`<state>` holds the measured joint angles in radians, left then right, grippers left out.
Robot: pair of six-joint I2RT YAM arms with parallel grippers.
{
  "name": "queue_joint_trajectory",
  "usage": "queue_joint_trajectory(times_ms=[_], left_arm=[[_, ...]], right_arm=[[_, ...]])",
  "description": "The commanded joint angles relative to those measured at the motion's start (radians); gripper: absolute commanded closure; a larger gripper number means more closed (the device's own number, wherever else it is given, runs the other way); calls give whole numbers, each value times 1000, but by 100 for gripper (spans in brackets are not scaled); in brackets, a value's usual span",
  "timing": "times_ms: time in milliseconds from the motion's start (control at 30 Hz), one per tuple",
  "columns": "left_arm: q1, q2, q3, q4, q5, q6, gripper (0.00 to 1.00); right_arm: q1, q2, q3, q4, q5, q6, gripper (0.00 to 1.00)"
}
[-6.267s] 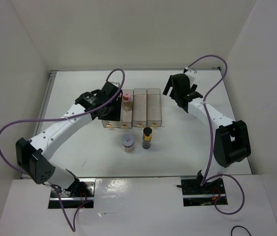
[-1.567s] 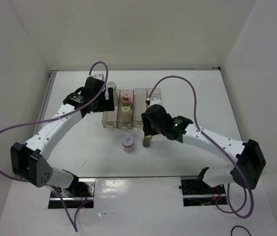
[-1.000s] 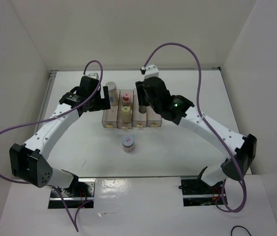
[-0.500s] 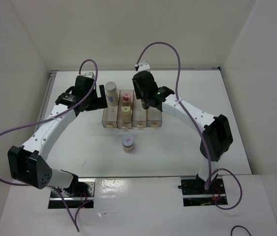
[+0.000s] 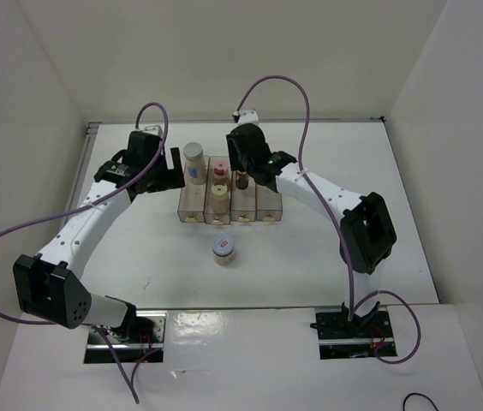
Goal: Organize the condiment bottles
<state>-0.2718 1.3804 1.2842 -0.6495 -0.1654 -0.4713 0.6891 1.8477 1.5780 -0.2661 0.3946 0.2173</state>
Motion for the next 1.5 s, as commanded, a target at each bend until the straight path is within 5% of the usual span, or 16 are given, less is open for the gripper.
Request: queue_joint_trajectory(times_ms=[0, 467, 533, 833, 933, 1333, 1467], left_arm=[[6, 6, -9, 33, 15, 17, 1], [16, 6, -19, 42, 24, 26, 1], [16, 6, -19, 42, 24, 26, 1], [16, -14, -37, 42, 24, 26, 1], [16, -24, -37, 42, 24, 26, 1], [16, -79, -57, 42, 24, 17, 1], [35, -90, -77, 60, 24, 7, 1]], right_arm=[[-14, 19, 7, 103, 3, 21, 90], [-14, 70, -21, 122, 39, 39, 86], [-14, 79, -21, 110, 39, 39, 79], [-14, 79, -3, 42, 50, 83, 18], [-14, 68, -3, 24, 50, 93, 9], [29, -260, 43, -74, 112, 94, 2], [85, -398, -62, -114, 12, 103, 2]])
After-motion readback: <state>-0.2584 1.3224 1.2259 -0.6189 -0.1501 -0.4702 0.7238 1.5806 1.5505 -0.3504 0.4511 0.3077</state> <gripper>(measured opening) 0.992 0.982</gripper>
